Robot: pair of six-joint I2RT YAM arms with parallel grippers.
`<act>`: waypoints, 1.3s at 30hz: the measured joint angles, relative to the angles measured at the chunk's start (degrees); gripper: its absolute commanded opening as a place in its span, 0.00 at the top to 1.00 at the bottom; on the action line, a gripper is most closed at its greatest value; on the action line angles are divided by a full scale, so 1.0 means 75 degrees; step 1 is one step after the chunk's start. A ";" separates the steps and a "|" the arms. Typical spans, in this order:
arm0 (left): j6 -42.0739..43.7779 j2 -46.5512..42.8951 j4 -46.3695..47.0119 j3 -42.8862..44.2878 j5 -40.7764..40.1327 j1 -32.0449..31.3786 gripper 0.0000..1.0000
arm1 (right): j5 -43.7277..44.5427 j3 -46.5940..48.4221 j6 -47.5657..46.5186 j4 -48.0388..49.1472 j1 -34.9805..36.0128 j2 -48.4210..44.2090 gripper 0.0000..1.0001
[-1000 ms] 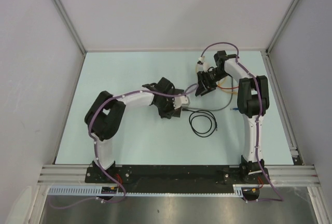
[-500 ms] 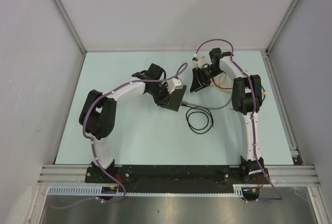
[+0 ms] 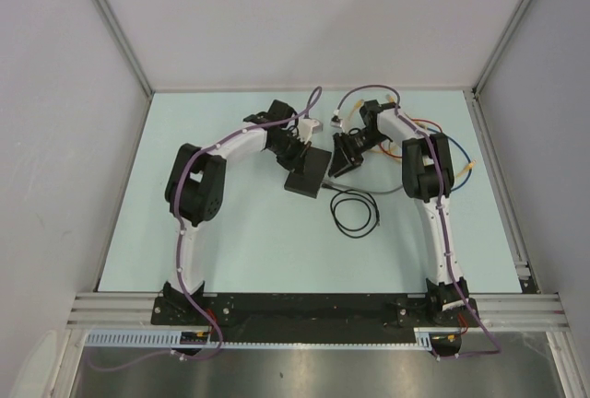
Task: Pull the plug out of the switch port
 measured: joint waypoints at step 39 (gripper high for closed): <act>-0.0554 0.0012 0.0271 -0.0085 -0.0052 -0.0009 1.00 | 0.0254 -0.0274 0.0685 0.0399 0.0481 0.0058 0.80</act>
